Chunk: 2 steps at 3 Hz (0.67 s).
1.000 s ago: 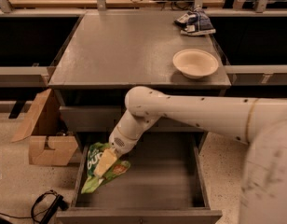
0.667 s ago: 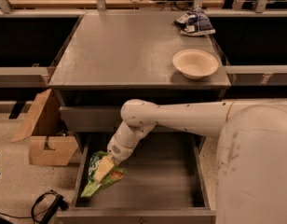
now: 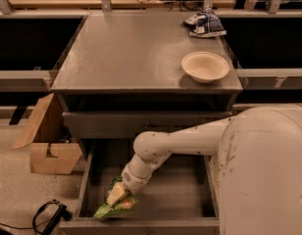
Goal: Place green rice chip bag into middle drawer
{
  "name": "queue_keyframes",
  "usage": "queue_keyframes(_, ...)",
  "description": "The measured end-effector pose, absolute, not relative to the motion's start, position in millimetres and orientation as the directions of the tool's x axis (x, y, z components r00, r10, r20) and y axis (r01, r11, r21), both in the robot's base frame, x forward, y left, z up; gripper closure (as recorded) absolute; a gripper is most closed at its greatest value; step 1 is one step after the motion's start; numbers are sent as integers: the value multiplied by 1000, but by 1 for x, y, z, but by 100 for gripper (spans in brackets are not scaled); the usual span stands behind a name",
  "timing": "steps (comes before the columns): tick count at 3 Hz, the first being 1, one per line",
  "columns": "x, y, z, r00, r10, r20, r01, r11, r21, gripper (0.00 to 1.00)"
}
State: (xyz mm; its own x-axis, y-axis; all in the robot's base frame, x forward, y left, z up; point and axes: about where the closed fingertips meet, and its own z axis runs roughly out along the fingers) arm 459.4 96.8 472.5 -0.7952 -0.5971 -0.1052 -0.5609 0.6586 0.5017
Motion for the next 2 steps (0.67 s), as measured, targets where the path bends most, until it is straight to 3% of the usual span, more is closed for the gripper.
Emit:
queue_keyframes(1, 450, 96, 463, -837, -543, -70, -498, 703, 508, 75)
queue_keyframes(2, 451, 96, 464, -836, -545, -69, -499, 701, 509, 51)
